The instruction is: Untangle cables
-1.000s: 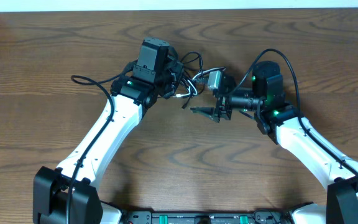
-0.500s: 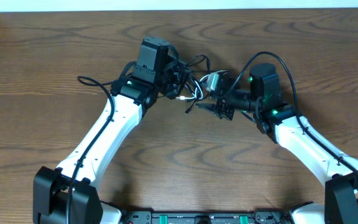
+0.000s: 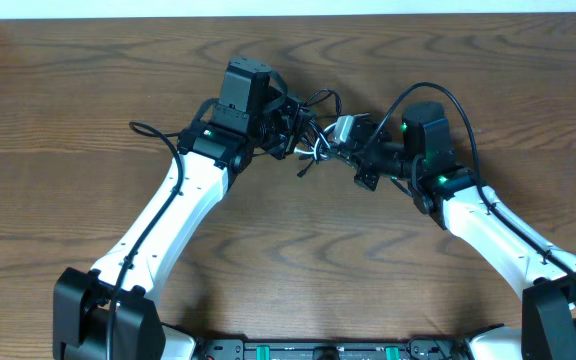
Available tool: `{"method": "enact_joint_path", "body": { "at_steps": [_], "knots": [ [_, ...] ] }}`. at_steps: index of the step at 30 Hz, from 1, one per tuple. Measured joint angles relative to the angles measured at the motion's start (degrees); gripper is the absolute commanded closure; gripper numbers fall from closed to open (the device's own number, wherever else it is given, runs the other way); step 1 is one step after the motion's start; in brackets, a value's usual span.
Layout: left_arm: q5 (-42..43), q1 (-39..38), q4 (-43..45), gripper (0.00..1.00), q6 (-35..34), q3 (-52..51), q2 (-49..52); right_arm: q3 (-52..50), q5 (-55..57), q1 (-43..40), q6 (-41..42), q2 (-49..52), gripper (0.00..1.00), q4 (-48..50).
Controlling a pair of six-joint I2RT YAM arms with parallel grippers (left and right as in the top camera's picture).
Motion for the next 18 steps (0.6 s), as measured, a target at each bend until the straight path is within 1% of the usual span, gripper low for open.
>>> {"method": "enact_joint_path", "body": {
  "at_steps": [2,3,4,6,8,18],
  "knots": [
    [0.0,0.0,0.0,0.92,0.02,0.0,0.0,0.0,0.0,0.0,0.04,0.02,0.95,0.02],
    [0.02,0.0,0.0,0.92,0.0,0.0,0.0,0.0,0.0,0.0,0.0,0.02,0.89,0.0],
    [0.02,0.0,0.0,0.93,0.0,0.0,0.0,0.0,-0.02,0.0,-0.02,0.02,0.85,0.02],
    [0.11,0.0,0.04,0.93,-0.02,0.0,0.0,0.0,-0.15,0.0,-0.2,0.02,0.83,0.04],
    [0.46,-0.07,0.07,0.93,-0.04,0.0,0.0,0.0,-0.26,0.0,-0.22,0.04,0.99,0.04],
    [0.44,-0.26,0.07,0.92,-0.44,0.0,0.0,0.0,0.2,0.0,-0.02,0.09,0.99,0.0]
  ]
}}
